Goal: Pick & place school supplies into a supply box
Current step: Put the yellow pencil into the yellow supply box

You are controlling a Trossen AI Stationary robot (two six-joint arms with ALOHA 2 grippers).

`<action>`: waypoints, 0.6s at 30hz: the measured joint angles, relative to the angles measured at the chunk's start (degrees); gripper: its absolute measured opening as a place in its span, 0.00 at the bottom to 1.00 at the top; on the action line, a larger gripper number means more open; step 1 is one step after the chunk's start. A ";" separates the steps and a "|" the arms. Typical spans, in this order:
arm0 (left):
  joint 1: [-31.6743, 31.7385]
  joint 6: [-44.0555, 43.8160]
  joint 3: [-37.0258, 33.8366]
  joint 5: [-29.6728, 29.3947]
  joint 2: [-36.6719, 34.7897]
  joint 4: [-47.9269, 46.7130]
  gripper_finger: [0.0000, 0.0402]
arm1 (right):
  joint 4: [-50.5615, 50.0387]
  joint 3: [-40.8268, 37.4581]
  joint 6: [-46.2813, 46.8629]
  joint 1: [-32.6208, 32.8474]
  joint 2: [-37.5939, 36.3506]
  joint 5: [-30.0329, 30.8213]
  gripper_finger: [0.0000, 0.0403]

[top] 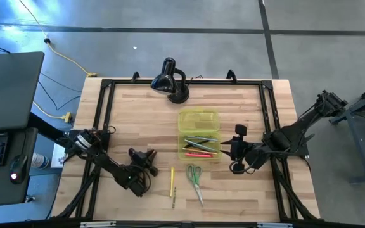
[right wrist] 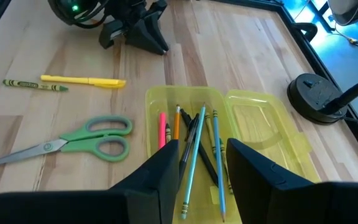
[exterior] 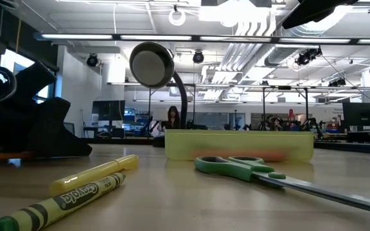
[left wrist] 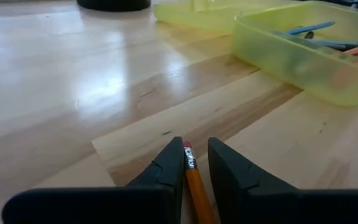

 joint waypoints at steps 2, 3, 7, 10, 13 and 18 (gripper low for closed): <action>0.91 -0.71 0.77 0.77 -0.79 -0.84 0.23 | 0.10 0.00 -0.05 -0.04 0.00 0.02 0.28; 1.50 -0.73 0.98 1.38 -1.70 -0.73 0.23 | 0.29 0.00 -0.28 -0.04 0.00 0.03 0.28; 4.93 7.19 3.53 4.18 -4.83 0.21 0.23 | 1.53 0.00 -2.19 -0.04 0.00 0.07 0.28; 8.19 19.24 6.93 6.68 -7.91 1.39 0.23 | 2.29 0.00 -2.75 -0.04 0.00 -0.19 0.28; 12.39 35.97 10.73 14.03 -9.77 5.52 0.23 | 2.15 0.00 -2.75 -0.04 0.00 -0.51 0.28; 18.44 64.39 18.41 21.41 -10.24 17.75 0.23 | 1.76 0.00 -2.75 -0.04 0.00 -0.52 0.28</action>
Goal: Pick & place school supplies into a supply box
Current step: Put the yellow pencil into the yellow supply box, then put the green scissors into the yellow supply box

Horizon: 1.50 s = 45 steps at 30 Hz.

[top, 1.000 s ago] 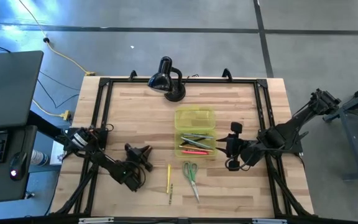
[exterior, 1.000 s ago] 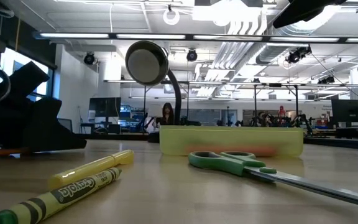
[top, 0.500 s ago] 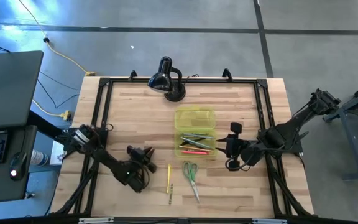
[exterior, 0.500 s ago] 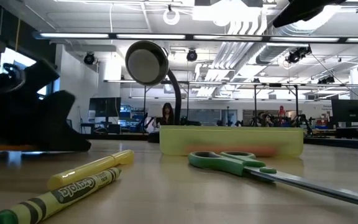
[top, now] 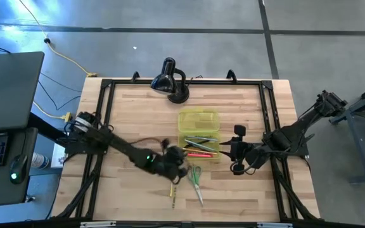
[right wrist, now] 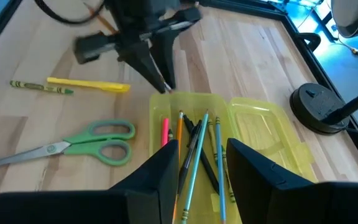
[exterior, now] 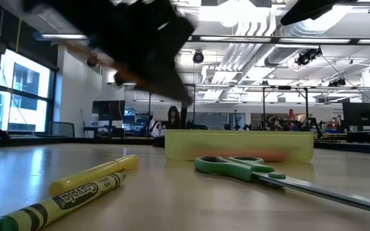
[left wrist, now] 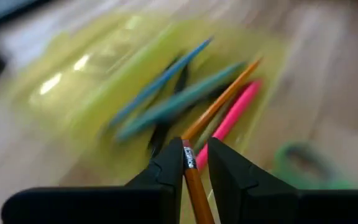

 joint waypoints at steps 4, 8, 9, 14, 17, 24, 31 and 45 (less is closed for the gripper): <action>4.48 13.30 4.44 4.91 -0.04 4.73 0.23 | -0.28 0.00 0.04 0.11 0.00 -1.20 0.28; 8.74 18.99 6.07 9.79 -0.04 7.94 0.23 | -0.49 0.00 0.02 0.11 0.00 -3.15 0.28; 9.82 20.02 6.07 10.81 0.43 9.29 0.23 | -0.47 0.00 0.02 0.13 0.00 -3.15 0.28; 14.54 26.00 5.52 17.08 4.49 19.48 0.23 | -0.47 0.00 0.01 0.15 0.00 -3.06 0.28; 17.37 28.67 5.55 23.00 7.61 24.90 0.23 | -0.27 0.00 0.02 0.15 0.00 -3.08 0.28; 22.13 28.69 5.62 33.82 14.19 35.98 0.23 | -0.47 0.00 0.01 0.15 0.00 -3.05 0.28; 22.80 28.37 5.62 38.17 16.16 38.61 0.27 | -0.59 0.00 -0.02 0.02 0.00 -3.01 0.28; 22.43 25.20 5.84 38.63 17.32 39.92 0.38 | -0.73 0.00 0.00 0.01 0.00 -2.97 0.28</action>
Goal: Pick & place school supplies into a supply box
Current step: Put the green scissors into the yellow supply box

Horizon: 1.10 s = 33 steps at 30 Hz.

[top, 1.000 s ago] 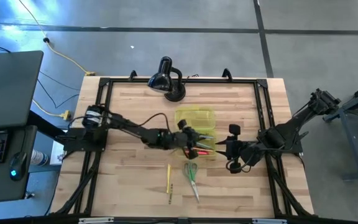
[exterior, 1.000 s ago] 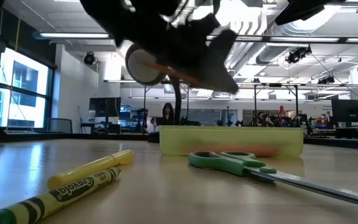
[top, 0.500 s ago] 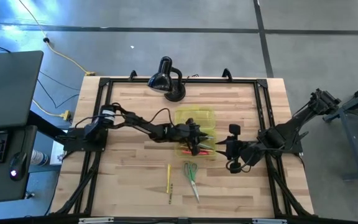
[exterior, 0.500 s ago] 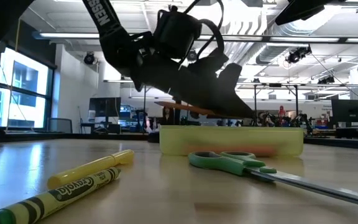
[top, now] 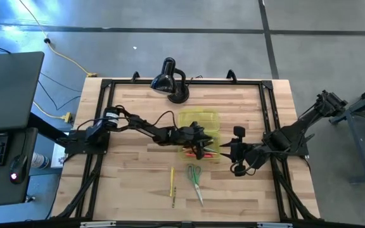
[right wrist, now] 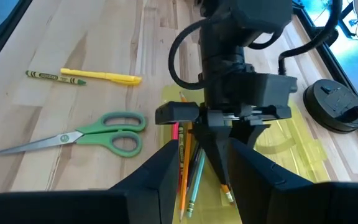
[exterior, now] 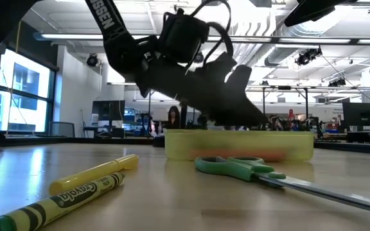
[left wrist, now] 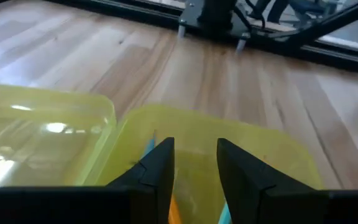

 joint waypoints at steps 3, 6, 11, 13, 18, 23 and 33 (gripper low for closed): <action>0.00 0.00 1.48 0.23 -0.45 -0.85 0.38 | 0.00 0.00 0.00 -0.01 0.00 -0.02 0.28; 0.00 -0.02 3.59 1.73 -2.25 -1.34 0.39 | 0.00 0.00 0.00 -0.01 0.00 -0.02 0.28; 0.00 -3.55 7.42 6.40 -7.50 -15.61 0.39 | -0.28 0.00 0.04 -0.01 0.01 -0.20 0.28; 0.00 -7.59 9.45 10.47 -10.17 -26.03 0.39 | -0.38 0.00 0.04 -0.01 0.00 -0.20 0.28; -2.49 -19.17 14.22 12.57 -13.85 -51.96 0.39 | -1.05 0.00 0.03 -0.01 0.00 -0.09 0.28; -10.33 -30.65 15.30 7.07 -13.80 -63.66 0.39 | -1.29 0.00 0.02 -0.01 0.00 0.06 0.28; -30.74 -60.34 15.47 -19.72 -13.80 -65.42 0.39 | -1.70 0.00 1.00 0.01 0.00 0.01 0.28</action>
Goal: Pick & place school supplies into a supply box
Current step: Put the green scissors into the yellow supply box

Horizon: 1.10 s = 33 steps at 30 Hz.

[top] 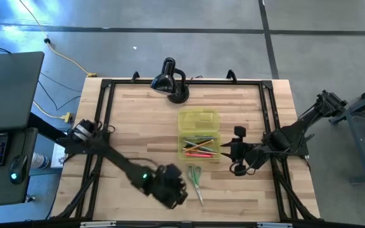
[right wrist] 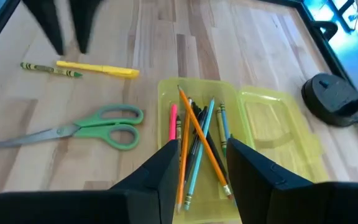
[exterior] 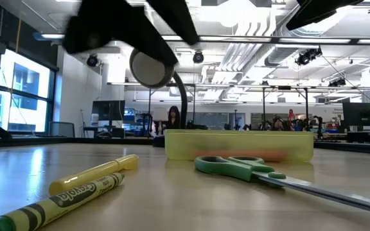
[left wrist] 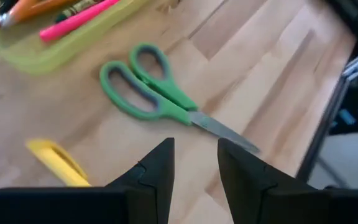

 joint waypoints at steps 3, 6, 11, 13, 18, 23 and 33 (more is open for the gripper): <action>-3.61 -6.50 0.00 -5.34 -0.02 -1.29 0.39 | 0.21 0.00 3.79 0.00 0.06 -0.22 0.28; -6.14 -11.37 -0.02 -9.54 0.00 -4.85 0.39 | 0.24 0.00 7.64 -0.02 0.45 -3.07 0.28; -7.63 -15.43 -0.02 -14.74 0.00 -10.01 0.39 | 2.94 0.00 18.65 0.03 4.71 -10.37 0.28; -7.55 -16.07 -0.02 -15.29 0.00 -11.00 0.39 | 5.53 0.00 22.62 0.00 8.28 -12.25 0.28; -5.92 -16.16 -0.02 -16.05 0.00 -10.69 0.39 | 11.08 0.22 34.01 -0.29 18.04 -13.01 0.28; -5.57 -16.13 -0.04 -14.38 0.00 -9.30 0.39 | 12.21 2.23 44.04 -0.42 25.41 -10.20 0.28; -5.63 -15.98 -0.04 -13.88 0.00 -9.76 0.39 | 12.47 10.15 46.21 -2.67 35.51 -11.26 0.28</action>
